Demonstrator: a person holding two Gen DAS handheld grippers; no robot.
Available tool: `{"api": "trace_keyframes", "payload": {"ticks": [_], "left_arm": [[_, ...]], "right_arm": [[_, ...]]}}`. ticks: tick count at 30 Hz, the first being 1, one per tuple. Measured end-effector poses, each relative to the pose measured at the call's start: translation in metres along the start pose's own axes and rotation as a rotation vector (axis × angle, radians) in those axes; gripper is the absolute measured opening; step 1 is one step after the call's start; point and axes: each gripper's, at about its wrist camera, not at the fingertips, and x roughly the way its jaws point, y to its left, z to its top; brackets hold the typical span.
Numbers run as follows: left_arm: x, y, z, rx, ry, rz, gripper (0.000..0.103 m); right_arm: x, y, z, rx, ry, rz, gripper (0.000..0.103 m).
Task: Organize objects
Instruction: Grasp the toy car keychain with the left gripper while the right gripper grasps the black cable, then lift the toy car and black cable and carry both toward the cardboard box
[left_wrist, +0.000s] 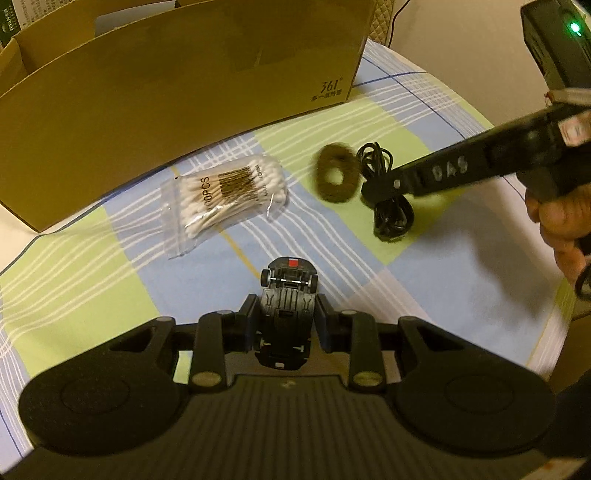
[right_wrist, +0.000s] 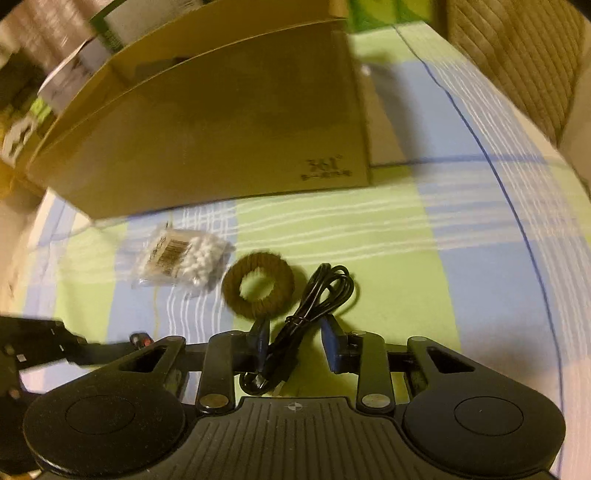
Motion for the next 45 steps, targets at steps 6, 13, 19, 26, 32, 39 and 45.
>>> {"api": "trace_keyframes", "payload": {"ticks": [6, 13, 19, 26, 32, 39, 45], "left_arm": [[-0.003, -0.005, -0.006, 0.009, 0.005, 0.014, 0.027], [-0.001, -0.008, -0.008, -0.005, 0.001, 0.036, 0.027], [0.002, -0.013, -0.007, 0.010, 0.010, 0.060, 0.026], [0.002, -0.016, -0.007, -0.016, 0.018, 0.082, 0.026], [-0.019, -0.016, -0.009, -0.064, -0.012, 0.099, 0.026], [-0.052, -0.023, -0.007, -0.135, -0.042, 0.109, 0.026], [-0.083, -0.035, -0.010, -0.176, -0.074, 0.126, 0.026]], "right_arm": [[-0.011, 0.007, -0.015, -0.146, 0.050, 0.024, 0.011], [-0.017, 0.003, -0.027, -0.205, 0.066, 0.022, 0.011], [-0.013, 0.008, -0.027, -0.225, 0.068, 0.000, 0.011], [-0.022, 0.008, -0.028, -0.210, 0.056, 0.009, 0.011], [-0.048, 0.005, -0.028, -0.180, 0.024, 0.031, 0.011], [-0.088, 0.016, -0.029, -0.181, -0.032, 0.037, 0.011], [-0.118, 0.030, -0.033, -0.190, -0.073, 0.048, 0.011]]}}
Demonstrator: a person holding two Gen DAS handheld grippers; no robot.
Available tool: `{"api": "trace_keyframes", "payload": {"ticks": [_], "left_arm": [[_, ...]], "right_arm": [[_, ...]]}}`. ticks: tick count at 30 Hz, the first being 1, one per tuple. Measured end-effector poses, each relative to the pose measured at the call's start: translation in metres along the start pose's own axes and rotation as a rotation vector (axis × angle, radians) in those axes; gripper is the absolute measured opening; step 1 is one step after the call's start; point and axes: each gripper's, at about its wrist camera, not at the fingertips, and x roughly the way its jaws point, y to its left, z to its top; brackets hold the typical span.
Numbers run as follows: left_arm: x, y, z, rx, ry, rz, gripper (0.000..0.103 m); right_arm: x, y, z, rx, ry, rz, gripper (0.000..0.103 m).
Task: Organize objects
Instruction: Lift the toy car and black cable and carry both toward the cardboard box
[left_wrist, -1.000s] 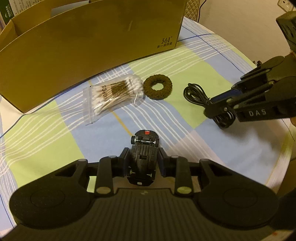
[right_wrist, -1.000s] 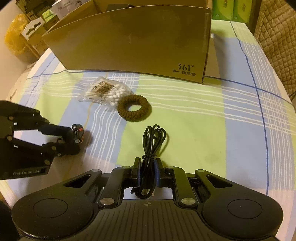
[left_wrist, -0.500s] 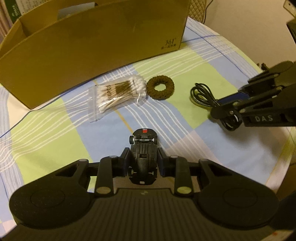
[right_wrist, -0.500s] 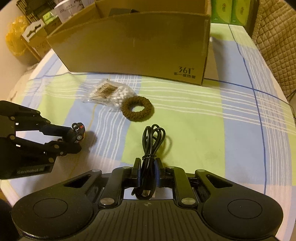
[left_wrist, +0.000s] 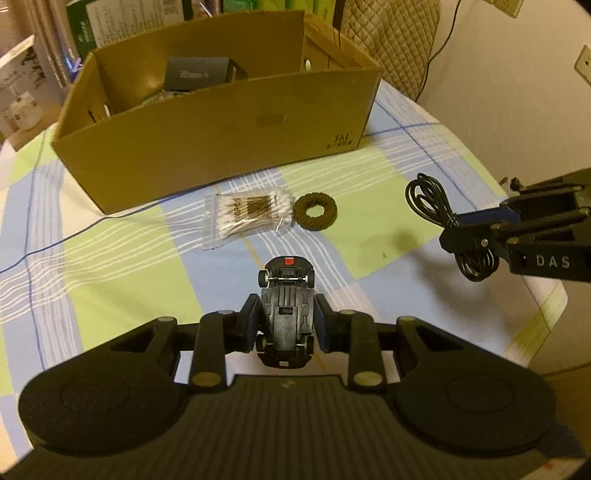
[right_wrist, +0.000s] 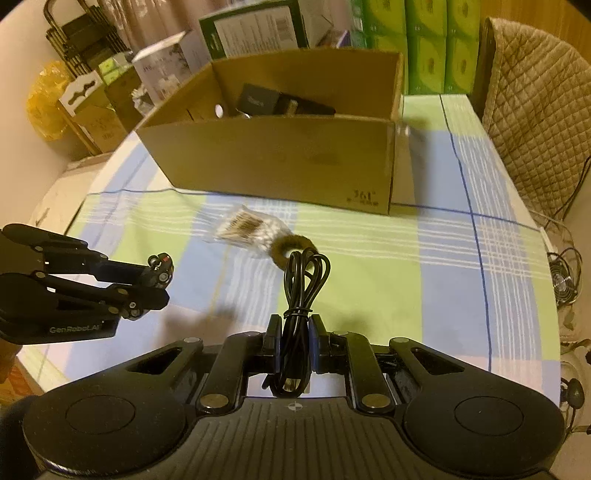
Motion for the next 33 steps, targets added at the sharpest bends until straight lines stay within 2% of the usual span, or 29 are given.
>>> {"api": "trace_keyframes", "payload": {"ticks": [15, 33], "left_arm": [[-0.054, -0.015, -0.015, -0.024, -0.055, 0.021, 0.026], [-0.082, -0.024, -0.011, -0.009, -0.096, 0.024, 0.026]], "right_arm": [[-0.051, 0.025, -0.005, -0.027, -0.065, 0.018, 0.011], [-0.076, 0.034, -0.001, -0.063, -0.099, 0.003, 0.011]]}}
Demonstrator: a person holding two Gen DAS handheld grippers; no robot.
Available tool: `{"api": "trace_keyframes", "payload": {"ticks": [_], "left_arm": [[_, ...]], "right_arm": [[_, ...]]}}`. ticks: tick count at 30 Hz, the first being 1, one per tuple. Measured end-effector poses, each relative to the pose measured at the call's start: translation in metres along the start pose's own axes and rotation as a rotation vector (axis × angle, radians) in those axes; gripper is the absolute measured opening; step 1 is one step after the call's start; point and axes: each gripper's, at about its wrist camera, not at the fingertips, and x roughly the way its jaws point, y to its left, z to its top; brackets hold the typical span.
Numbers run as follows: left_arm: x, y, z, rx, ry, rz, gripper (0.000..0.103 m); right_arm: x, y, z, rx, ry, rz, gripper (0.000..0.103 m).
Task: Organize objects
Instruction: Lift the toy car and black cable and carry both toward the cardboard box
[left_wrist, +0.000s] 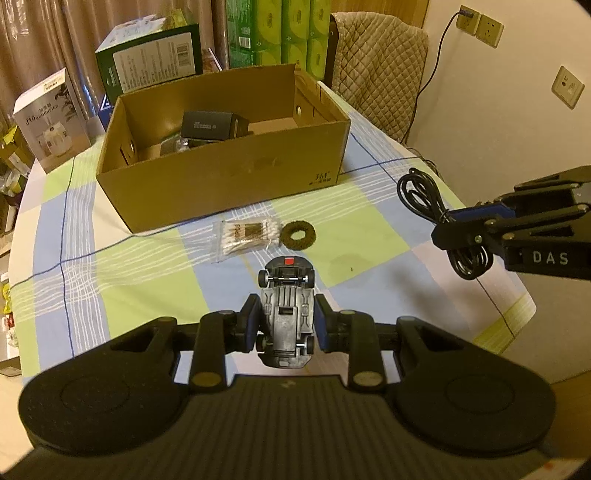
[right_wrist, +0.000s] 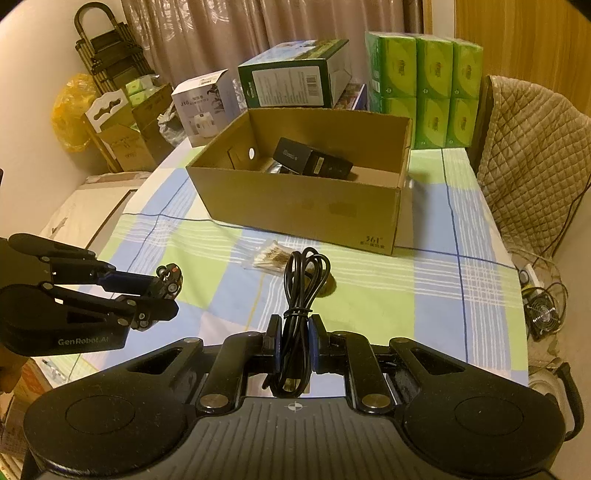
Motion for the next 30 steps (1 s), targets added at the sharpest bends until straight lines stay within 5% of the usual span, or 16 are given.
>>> {"api": "trace_keyframes", "payload": {"ticks": [30], "left_arm": [[-0.008, 0.038, 0.068, -0.007, -0.043, 0.018, 0.026]], "right_arm": [[0.006, -0.013, 0.060, -0.040, -0.024, -0.019, 0.011]]}}
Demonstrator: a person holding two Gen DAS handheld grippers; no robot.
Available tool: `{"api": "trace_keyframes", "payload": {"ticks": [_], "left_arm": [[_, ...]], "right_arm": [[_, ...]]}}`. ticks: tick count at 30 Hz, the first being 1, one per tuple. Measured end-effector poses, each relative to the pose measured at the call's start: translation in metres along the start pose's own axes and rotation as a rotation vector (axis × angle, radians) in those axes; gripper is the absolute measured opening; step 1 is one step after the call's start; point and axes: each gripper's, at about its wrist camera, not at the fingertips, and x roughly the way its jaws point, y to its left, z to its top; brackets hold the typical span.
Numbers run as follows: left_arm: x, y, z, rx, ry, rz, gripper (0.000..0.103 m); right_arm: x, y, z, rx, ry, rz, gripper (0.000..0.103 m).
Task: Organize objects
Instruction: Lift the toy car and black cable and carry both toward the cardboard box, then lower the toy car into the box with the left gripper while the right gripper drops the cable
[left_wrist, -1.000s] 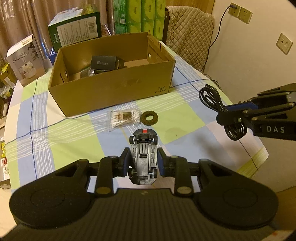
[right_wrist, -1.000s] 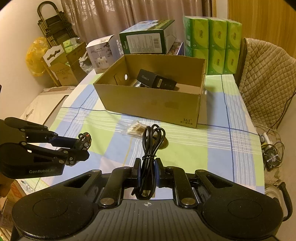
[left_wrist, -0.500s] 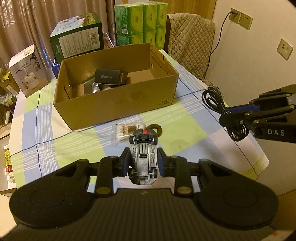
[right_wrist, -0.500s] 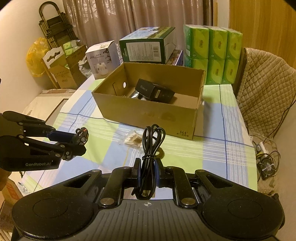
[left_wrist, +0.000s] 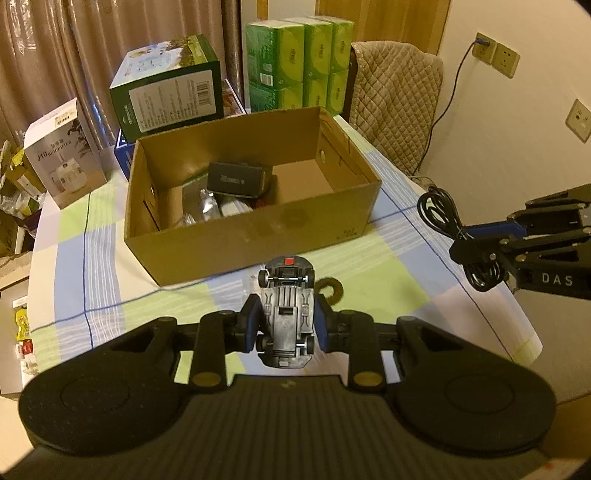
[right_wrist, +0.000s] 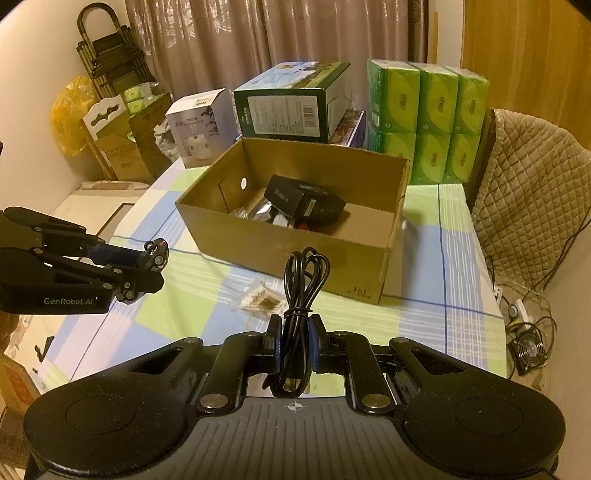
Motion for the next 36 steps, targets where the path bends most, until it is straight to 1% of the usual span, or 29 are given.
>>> {"api": "trace_keyframes", "payload": {"ticks": [7, 12, 20, 24, 27, 32, 33, 34, 35, 36], "left_arm": [[0.014, 0.019, 0.028, -0.005, -0.008, 0.016, 0.026], [0.030, 0.039, 0.056, -0.024, -0.015, 0.031, 0.026], [0.073, 0.080, 0.104, -0.073, -0.022, 0.082, 0.026], [0.096, 0.092, 0.116, -0.083, -0.014, 0.097, 0.026], [0.112, 0.098, 0.119, -0.096, -0.006, 0.095, 0.026], [0.131, 0.101, 0.122, -0.091, -0.014, 0.088, 0.027], [0.134, 0.101, 0.123, -0.090, -0.021, 0.092, 0.030], [0.136, 0.102, 0.124, -0.095, -0.029, 0.100, 0.045], [0.138, 0.102, 0.124, -0.103, -0.035, 0.109, 0.052], [0.140, 0.103, 0.124, -0.105, -0.038, 0.109, 0.052]], "right_arm": [[0.021, -0.017, 0.029, 0.004, 0.003, -0.013, 0.011], [0.042, -0.032, 0.058, 0.015, 0.000, -0.017, 0.011], [0.085, -0.051, 0.107, 0.027, -0.015, -0.043, 0.011], [0.104, -0.057, 0.121, 0.040, -0.014, -0.046, 0.011], [0.118, -0.061, 0.127, 0.044, -0.006, -0.048, 0.011], [0.132, -0.065, 0.129, 0.055, 0.005, -0.045, 0.011], [0.134, -0.065, 0.128, 0.054, 0.009, -0.046, 0.011], [0.136, -0.065, 0.127, 0.054, 0.012, -0.047, 0.011], [0.137, -0.065, 0.127, 0.053, 0.014, -0.048, 0.011], [0.138, -0.065, 0.126, 0.054, 0.015, -0.048, 0.011]]}}
